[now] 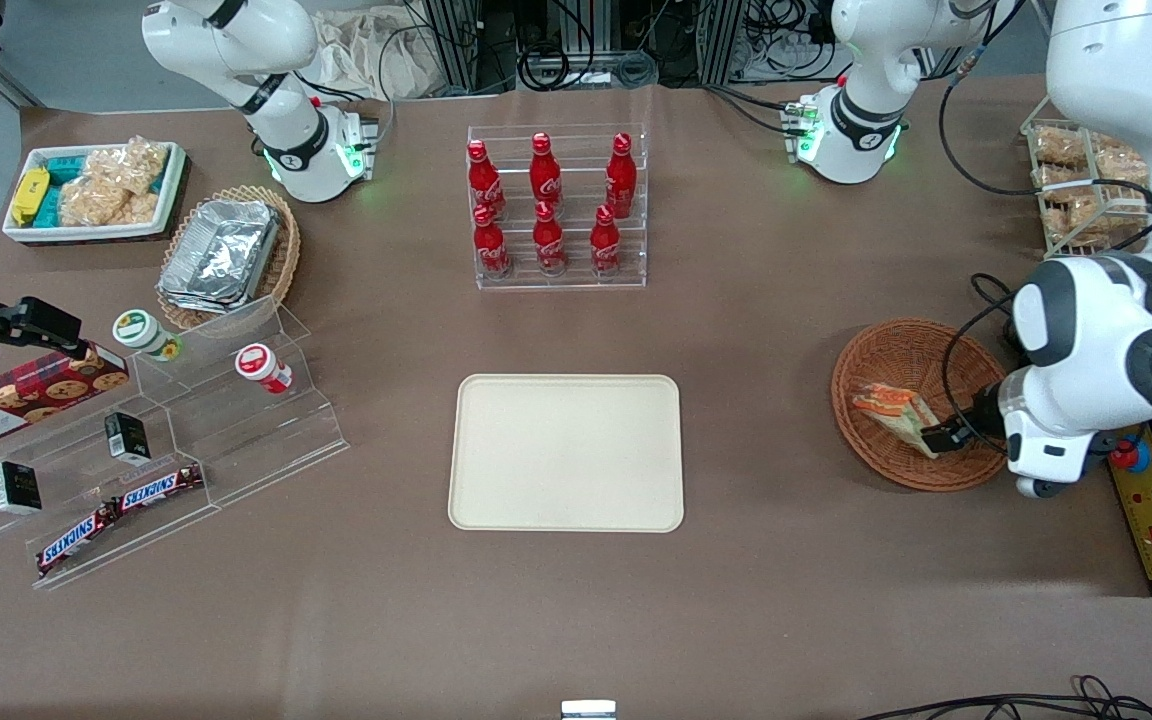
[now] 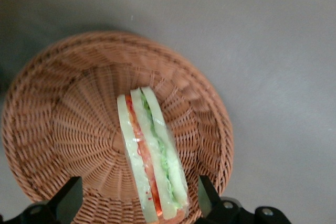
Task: Place sandwich from basket to tray
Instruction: 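Close the left gripper on the sandwich's wrapped edge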
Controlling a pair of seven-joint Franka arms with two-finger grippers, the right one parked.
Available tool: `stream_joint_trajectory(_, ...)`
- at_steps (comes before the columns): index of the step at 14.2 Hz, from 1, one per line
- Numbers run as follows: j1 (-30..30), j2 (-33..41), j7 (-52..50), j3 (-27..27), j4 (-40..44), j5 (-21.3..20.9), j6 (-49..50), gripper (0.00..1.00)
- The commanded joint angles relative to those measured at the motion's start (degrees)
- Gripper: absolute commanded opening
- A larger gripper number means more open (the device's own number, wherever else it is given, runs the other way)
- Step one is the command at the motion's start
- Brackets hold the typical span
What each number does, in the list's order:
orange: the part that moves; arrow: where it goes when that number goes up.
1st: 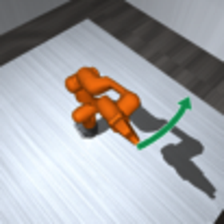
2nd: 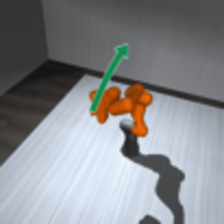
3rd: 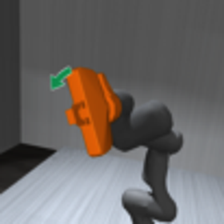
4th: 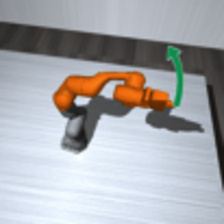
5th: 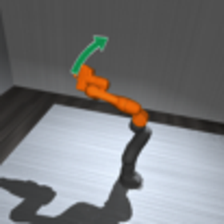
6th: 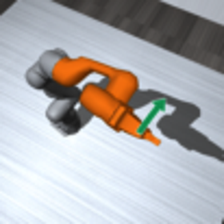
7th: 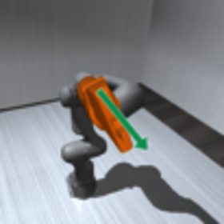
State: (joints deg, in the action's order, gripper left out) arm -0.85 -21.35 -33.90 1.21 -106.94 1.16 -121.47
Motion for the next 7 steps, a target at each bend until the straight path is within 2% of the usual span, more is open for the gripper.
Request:
stream_joint_trajectory(1, -0.73, -1.14, -4.85, -0.25, -2.04, -0.55, -2.01, 0.99)
stream_joint_trajectory(7, -1.08, -3.09, -7.67, -0.25, -6.42, -0.81, -8.95, 0.98)
